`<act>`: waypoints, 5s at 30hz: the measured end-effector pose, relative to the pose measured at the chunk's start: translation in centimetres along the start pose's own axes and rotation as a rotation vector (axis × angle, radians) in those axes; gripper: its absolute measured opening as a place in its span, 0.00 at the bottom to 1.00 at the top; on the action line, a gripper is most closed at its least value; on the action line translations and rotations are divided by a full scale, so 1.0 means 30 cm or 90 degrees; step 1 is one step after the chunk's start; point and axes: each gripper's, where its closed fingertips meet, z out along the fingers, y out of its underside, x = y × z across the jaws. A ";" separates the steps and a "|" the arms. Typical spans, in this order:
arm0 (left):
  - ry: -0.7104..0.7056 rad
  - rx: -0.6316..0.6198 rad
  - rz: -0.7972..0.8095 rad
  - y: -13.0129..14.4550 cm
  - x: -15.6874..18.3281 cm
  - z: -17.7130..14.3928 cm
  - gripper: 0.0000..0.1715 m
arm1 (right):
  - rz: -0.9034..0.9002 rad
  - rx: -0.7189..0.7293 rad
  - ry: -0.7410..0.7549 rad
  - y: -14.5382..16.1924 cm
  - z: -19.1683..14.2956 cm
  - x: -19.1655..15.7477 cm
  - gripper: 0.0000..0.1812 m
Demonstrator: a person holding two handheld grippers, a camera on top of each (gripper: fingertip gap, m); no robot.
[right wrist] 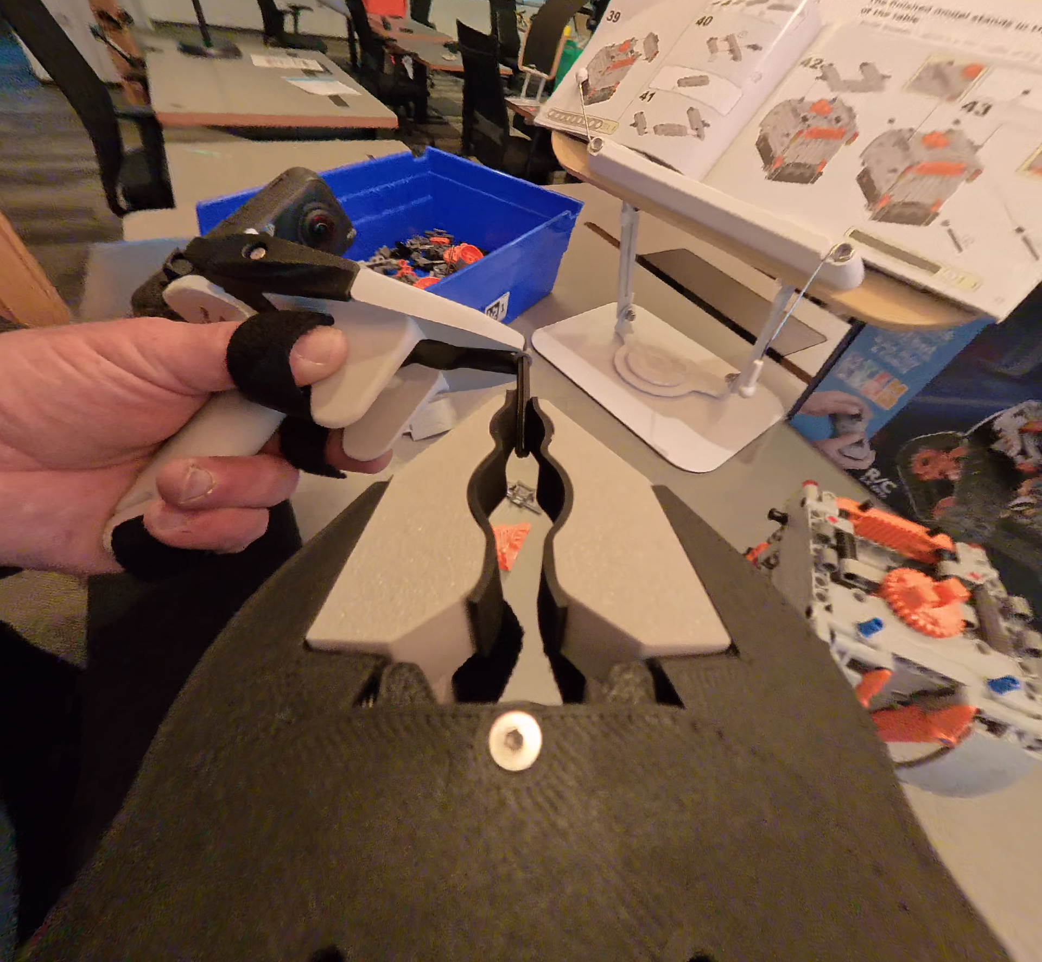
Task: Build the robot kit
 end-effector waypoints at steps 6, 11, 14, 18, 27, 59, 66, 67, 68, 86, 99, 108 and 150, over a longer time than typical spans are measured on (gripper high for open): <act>-0.031 -0.022 0.058 0.003 -0.010 0.001 0.02 | 0.083 0.027 -0.038 0.010 -0.001 0.002 0.01; -0.024 -0.062 0.070 0.018 0.000 0.015 0.03 | 0.147 0.066 -0.099 0.008 -0.021 0.009 0.01; -0.007 -0.083 0.061 0.034 0.013 0.024 0.03 | 0.182 0.098 -0.140 -0.001 -0.038 0.021 0.01; 0.009 -0.102 0.050 0.055 0.018 0.033 0.03 | 0.169 0.114 -0.169 -0.012 -0.057 0.025 0.01; 0.036 -0.140 0.080 0.068 0.046 0.018 0.09 | 0.167 0.126 -0.235 -0.008 -0.098 0.027 0.01; -0.018 -0.048 0.122 0.076 0.026 0.050 0.01 | 0.101 0.039 -0.088 -0.014 -0.066 0.016 0.00; -0.130 -0.099 0.259 0.074 -0.024 0.037 0.00 | 0.121 -0.011 -0.086 0.019 -0.041 0.013 0.00; -0.141 -0.103 0.272 0.075 -0.031 0.035 0.00 | 0.121 -0.014 -0.082 0.023 -0.038 0.011 0.00; -0.154 -0.106 0.286 0.075 -0.040 0.032 0.00 | 0.125 -0.017 -0.082 0.028 -0.034 0.009 0.00; -0.321 -0.188 0.448 0.091 -0.170 -0.002 0.00 | 0.105 -0.109 -0.053 0.135 0.020 -0.002 0.00; -0.354 -0.196 0.406 0.108 -0.232 -0.011 0.00 | 0.104 -0.145 -0.061 0.194 0.042 -0.001 0.00; -0.401 -0.233 0.503 0.121 -0.244 -0.014 0.00 | 0.119 -0.134 -0.065 0.204 0.046 -0.003 0.00; 0.024 -0.310 0.360 0.194 0.109 0.084 0.03 | 0.200 0.118 -0.345 -0.046 -0.176 0.024 0.02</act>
